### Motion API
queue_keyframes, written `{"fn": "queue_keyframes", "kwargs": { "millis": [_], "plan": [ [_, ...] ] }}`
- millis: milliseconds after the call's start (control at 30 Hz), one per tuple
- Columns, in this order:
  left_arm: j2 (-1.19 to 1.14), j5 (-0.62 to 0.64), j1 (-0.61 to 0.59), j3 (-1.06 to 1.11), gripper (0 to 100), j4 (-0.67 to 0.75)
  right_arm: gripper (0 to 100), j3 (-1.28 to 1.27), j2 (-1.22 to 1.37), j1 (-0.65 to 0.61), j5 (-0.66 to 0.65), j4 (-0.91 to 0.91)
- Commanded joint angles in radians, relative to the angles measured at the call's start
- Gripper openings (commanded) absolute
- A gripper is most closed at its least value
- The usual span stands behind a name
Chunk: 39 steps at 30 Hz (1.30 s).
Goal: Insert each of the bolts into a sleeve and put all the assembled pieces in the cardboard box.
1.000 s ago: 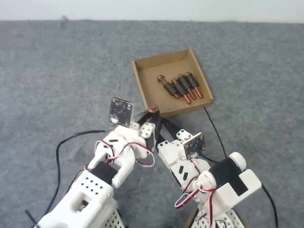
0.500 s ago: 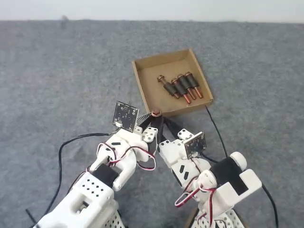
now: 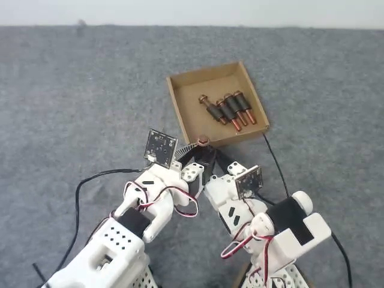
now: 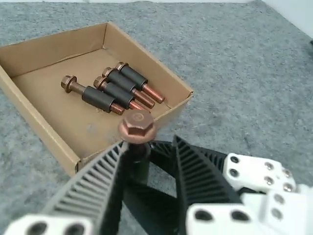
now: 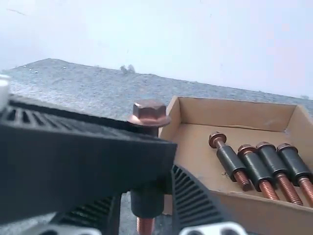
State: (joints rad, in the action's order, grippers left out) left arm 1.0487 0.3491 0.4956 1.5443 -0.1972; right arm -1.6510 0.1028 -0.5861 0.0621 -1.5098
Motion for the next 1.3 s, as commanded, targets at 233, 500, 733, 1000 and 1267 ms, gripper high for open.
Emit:
{"fn": "queue_keyframes", "kwargs": {
  "millis": [233, 500, 733, 1000, 1267],
  "plan": [
    [0.003, -0.002, -0.002, -0.01, 13, 0.002, 0.7, -0.028, -0.039, 0.03, 0.009, -0.028],
    [0.003, -0.003, -0.078, -0.027, 13, 0.002, 0.7, -0.028, -0.039, 0.03, 0.009, -0.028],
    [0.003, -0.002, -0.077, -0.033, 13, 0.003, 0.7, -0.028, -0.039, 0.03, 0.009, -0.028],
    [0.003, 0.0, -0.02, -0.05, 13, 0.0, 0.7, -0.028, -0.039, 0.03, 0.009, -0.028],
    [0.005, -0.003, 0.037, -0.054, 13, 0.0, 0.7, -0.026, -0.039, 0.031, 0.009, -0.027]
  ]
}}
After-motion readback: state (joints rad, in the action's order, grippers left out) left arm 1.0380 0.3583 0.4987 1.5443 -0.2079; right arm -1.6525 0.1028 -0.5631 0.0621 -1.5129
